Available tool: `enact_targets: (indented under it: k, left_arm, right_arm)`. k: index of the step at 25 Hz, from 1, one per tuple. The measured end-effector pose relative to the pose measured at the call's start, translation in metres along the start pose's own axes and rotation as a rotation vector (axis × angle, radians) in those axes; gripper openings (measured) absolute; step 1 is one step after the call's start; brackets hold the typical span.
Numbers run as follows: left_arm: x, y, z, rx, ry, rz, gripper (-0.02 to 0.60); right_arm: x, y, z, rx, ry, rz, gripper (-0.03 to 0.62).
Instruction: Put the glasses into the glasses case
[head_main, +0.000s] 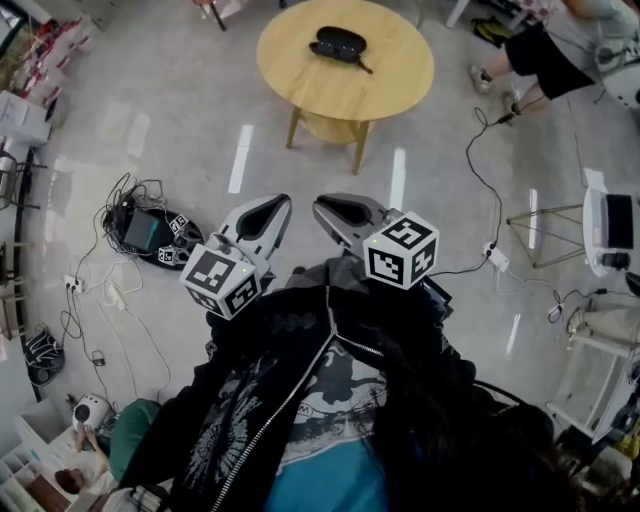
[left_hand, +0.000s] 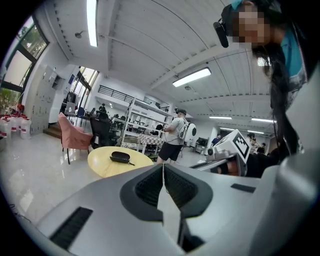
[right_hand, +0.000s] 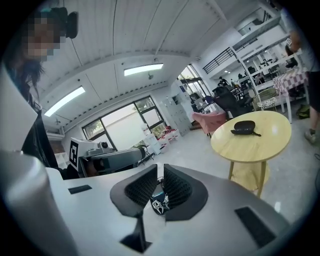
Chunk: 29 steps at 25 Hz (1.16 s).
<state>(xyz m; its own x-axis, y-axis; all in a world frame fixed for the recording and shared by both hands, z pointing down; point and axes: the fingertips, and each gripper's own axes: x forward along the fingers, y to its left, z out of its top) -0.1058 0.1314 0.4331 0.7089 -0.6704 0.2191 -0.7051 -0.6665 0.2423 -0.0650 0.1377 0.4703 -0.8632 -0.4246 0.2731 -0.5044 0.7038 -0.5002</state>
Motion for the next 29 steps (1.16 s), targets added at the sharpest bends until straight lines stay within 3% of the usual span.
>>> enact_targets:
  k: [7,15,29]
  left_arm:
    - [-0.031,0.006,0.003,0.016,-0.023,-0.031,0.014]
    - [-0.039,0.002,0.003,0.032,-0.027,-0.066,0.014]
    - [-0.042,0.009,0.002,0.033,-0.026,-0.060,0.014]
  right_arm:
    - [0.014,0.030,-0.004,-0.033,-0.010,-0.023,0.055]
    - [0.014,0.038,-0.003,-0.041,-0.031,-0.050,0.054]
    - [0.020,0.039,-0.005,-0.040,-0.024,-0.045,0.054]
